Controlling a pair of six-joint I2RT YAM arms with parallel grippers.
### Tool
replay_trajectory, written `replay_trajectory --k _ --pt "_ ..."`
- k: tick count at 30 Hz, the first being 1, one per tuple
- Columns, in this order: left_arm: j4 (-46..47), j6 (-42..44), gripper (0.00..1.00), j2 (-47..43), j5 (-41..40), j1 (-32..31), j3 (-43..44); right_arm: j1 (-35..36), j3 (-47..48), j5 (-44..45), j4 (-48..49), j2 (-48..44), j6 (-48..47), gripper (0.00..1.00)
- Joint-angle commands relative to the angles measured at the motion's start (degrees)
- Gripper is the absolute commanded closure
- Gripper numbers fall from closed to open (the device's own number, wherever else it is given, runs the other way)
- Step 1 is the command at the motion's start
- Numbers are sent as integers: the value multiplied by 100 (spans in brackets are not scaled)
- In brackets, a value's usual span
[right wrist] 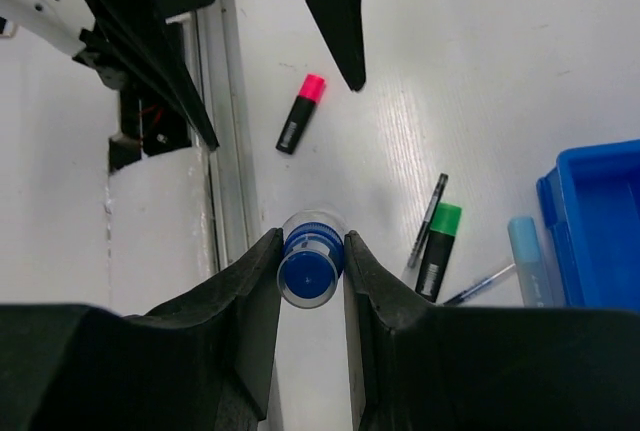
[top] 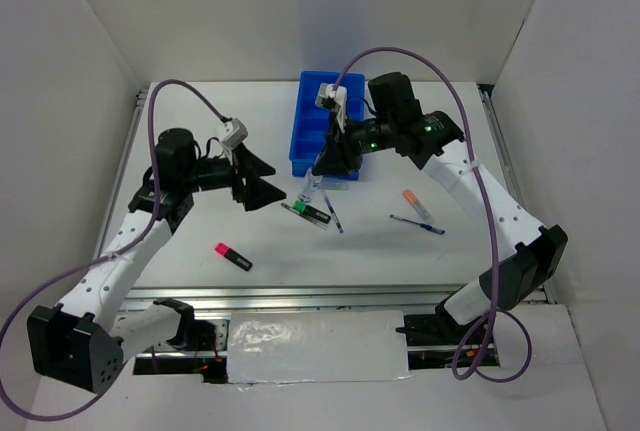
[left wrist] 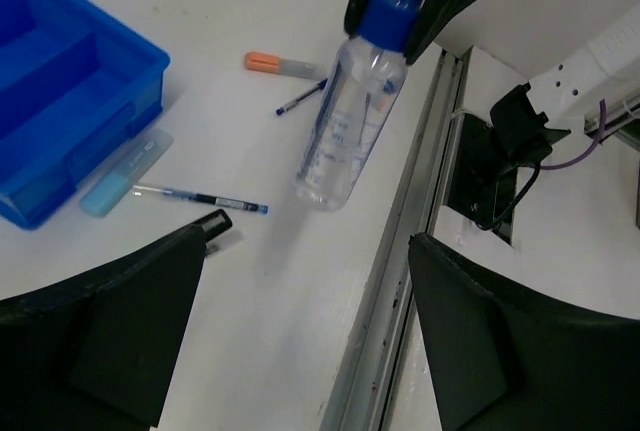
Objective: Sort the stationery into containers
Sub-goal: Pass the stationery from the right arm to the left
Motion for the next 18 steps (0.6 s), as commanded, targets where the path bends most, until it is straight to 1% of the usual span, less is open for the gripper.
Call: replay_trajectory --k 1,2,3,4,7,9,10,15,18 --pt "469 -100 5 248 54 -408 511 75 137 -342 641 -276 652 100" --pt "337 118 5 335 -59 -601 694 93 76 -333 728 -329 731 100" --pt "336 199 4 388 -104 -603 766 93 75 -333 773 -355 732 100" --pt "179 278 5 433 -139 -777 810 101 23 -324 817 -399 819 100" --pt "220 288 5 634 -43 -937 951 102 5 -333 966 -452 951 100" --pt "257 68 5 775 1 -937 995 110 -4 -351 1037 -479 1004 100" --pt "448 50 5 811 10 -929 1047 110 -22 -351 1063 -505 1021 100" --pt "406 234 8 995 -95 -1077 1223 102 -83 -403 1160 -584 1101 100" --pt "458 252 8 1066 -122 -1192 1285 102 -92 -447 1221 -593 1153 100"
